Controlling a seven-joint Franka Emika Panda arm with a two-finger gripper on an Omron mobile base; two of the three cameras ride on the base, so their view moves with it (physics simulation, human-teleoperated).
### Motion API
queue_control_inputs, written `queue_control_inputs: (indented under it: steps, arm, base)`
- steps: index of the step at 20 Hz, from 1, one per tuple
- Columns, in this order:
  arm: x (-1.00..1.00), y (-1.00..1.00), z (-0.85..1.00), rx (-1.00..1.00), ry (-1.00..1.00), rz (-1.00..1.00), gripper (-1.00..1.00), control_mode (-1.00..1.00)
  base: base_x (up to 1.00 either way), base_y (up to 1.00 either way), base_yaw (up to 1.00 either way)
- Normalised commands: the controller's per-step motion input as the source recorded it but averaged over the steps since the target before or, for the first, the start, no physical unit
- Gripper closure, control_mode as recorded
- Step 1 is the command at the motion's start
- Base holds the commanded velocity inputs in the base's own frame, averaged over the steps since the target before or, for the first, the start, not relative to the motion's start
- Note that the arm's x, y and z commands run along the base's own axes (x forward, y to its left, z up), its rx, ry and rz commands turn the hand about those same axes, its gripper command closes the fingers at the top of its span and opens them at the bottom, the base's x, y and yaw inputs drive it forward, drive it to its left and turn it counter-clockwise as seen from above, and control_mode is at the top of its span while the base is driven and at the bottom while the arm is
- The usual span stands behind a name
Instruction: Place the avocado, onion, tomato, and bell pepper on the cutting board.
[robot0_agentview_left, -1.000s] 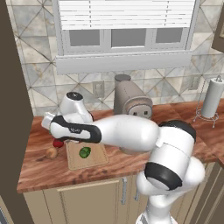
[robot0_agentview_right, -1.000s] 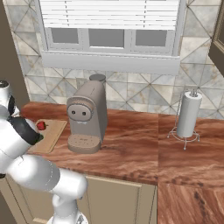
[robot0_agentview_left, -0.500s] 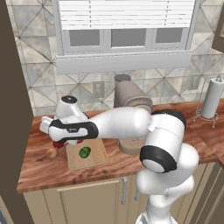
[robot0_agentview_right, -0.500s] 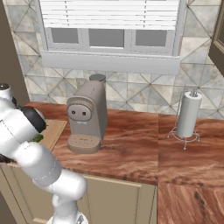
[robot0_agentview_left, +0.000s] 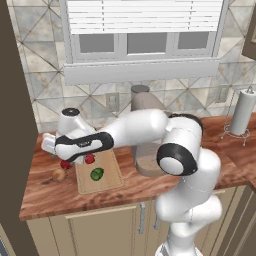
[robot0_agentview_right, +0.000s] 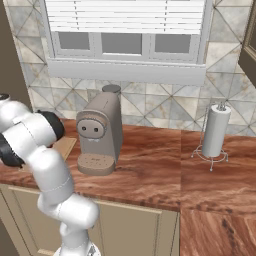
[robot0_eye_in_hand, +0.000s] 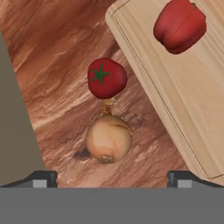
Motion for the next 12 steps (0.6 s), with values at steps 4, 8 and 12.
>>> queue_control_inputs:
  steps: [4,8,12]
  arm:
    - [0.14,0.00,-0.09,0.00,0.00,0.00,-1.00,-1.00]
    - [0.01,0.05,-0.23,-0.01,0.00,0.00,-1.00,-1.00]
    - [0.00,0.00,-0.24,0.00,0.00,0.00,-1.00,-1.00]
  base:
    - [0.00,0.00,0.00]
    - [0.00,0.00,0.00]
    - [0.00,0.00,0.00]
